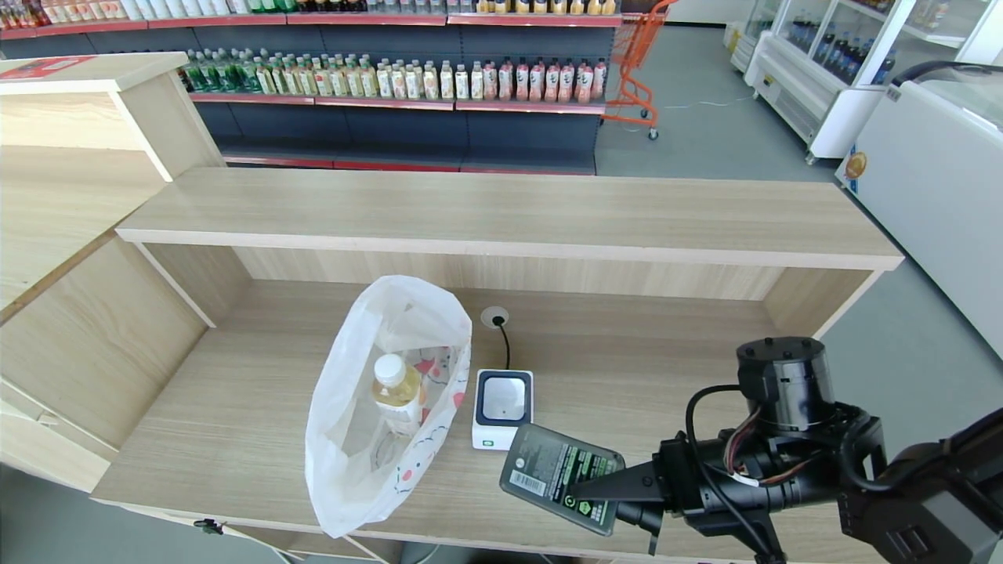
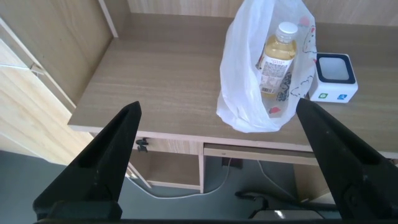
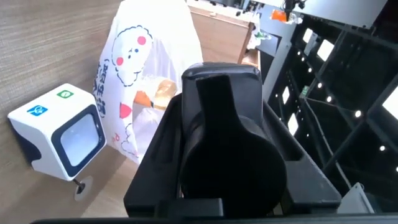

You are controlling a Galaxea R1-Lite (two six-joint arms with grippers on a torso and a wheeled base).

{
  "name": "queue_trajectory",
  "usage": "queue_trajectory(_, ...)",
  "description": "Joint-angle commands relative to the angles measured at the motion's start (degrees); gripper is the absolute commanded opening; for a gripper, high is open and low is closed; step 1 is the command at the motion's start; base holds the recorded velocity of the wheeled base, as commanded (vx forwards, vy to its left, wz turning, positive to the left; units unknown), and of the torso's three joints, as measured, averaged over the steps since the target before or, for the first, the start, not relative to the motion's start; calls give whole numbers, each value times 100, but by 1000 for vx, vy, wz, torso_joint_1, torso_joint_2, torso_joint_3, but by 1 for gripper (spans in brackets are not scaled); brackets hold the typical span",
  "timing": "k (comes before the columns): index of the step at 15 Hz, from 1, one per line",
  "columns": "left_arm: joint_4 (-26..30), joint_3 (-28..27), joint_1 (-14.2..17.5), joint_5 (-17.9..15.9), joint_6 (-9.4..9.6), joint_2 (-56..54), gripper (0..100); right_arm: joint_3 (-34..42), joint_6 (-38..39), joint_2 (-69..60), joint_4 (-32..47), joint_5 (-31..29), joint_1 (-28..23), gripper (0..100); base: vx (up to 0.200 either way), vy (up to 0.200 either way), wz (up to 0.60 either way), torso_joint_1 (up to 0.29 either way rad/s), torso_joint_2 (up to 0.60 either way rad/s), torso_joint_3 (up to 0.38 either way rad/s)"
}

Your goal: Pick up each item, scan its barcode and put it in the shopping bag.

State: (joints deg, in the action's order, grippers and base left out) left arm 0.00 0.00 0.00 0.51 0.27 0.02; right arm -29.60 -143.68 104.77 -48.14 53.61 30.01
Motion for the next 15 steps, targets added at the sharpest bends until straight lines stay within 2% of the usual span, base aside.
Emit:
queue_trajectory(1, 0, 0, 0, 2, 0, -2, 100, -20, -2, 70, -2, 0, 22, 0, 0, 0, 0, 0, 0, 0)
queue_trajectory(8, 0, 0, 0, 2, 0, -2, 100, -20, 24, 61, 6, 0, 31, 0, 0, 0, 0, 0, 0, 0)
queue_trajectory(9, 0, 0, 0, -7, 0, -2, 100, -20, 226, -9, 15, 0, -13, 0, 0, 0, 0, 0, 0, 0)
queue_trajectory(11, 0, 0, 0, 2, 0, -2, 100, 68, 1799, -580, 50, -88, -48, 0, 0, 0, 0, 0, 0, 0)
queue_trajectory(12, 0, 0, 0, 2, 0, -2, 100, 95, 2749, -1028, 50, -448, -119, 0, 0, 0, 0, 0, 0, 0)
queue_trajectory(13, 0, 0, 0, 2, 0, -2, 100, 350, 4146, -1802, 6, -1195, -461, 0, 0, 0, 0, 0, 0, 0)
queue_trajectory(14, 0, 0, 0, 2, 0, -2, 100, 613, 5122, -2268, -81, -1608, -883, 0, 0, 0, 0, 0, 0, 0)
queue_trajectory(15, 0, 0, 0, 2, 0, -2, 100, 780, 6027, -2356, -46, -1617, -1314, 0, 0, 0, 0, 0, 0, 0)
